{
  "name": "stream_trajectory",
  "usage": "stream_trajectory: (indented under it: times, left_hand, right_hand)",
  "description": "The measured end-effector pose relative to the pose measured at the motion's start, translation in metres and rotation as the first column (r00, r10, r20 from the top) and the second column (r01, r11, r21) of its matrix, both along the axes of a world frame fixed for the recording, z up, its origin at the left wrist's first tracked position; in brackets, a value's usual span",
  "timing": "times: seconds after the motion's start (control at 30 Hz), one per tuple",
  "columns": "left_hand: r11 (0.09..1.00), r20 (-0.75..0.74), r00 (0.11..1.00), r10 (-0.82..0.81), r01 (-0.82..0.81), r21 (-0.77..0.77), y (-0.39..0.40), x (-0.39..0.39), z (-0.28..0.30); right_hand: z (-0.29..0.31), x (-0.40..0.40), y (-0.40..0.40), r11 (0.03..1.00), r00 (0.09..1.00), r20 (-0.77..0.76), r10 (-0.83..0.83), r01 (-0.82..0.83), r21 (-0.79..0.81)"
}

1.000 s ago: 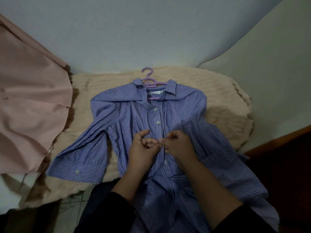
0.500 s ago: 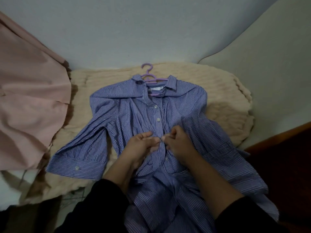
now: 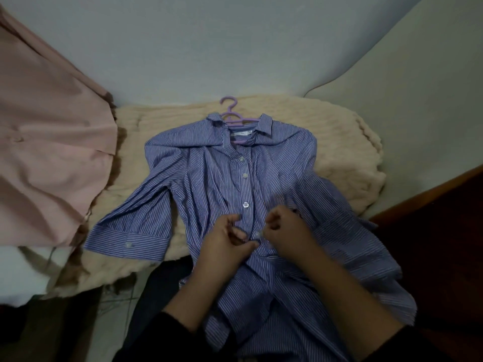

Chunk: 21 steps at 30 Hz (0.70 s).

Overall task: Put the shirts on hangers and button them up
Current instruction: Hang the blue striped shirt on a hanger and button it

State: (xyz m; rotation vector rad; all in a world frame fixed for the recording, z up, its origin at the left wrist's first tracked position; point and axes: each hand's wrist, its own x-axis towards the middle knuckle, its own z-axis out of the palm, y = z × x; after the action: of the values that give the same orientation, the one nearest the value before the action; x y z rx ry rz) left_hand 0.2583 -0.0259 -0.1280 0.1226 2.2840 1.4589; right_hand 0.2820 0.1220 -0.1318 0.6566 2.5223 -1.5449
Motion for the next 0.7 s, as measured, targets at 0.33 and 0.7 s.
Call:
stream_trajectory:
  times: [0.33, 0.7]
  left_hand:
    - [0.967, 0.124, 0.97, 0.211, -0.225, 0.115, 0.0, 0.008, -0.003]
    - [0.942, 0.145, 0.963, 0.227, -0.255, 0.217, 0.0, 0.012, 0.001]
  right_hand:
    - [-0.015, 0.014, -0.035, 0.955, 0.962, -0.041, -0.268, 0.26, -0.143]
    - [0.003, 0.007, -0.029, 0.86, 0.925, 0.128, -0.358, 0.38, -0.342]
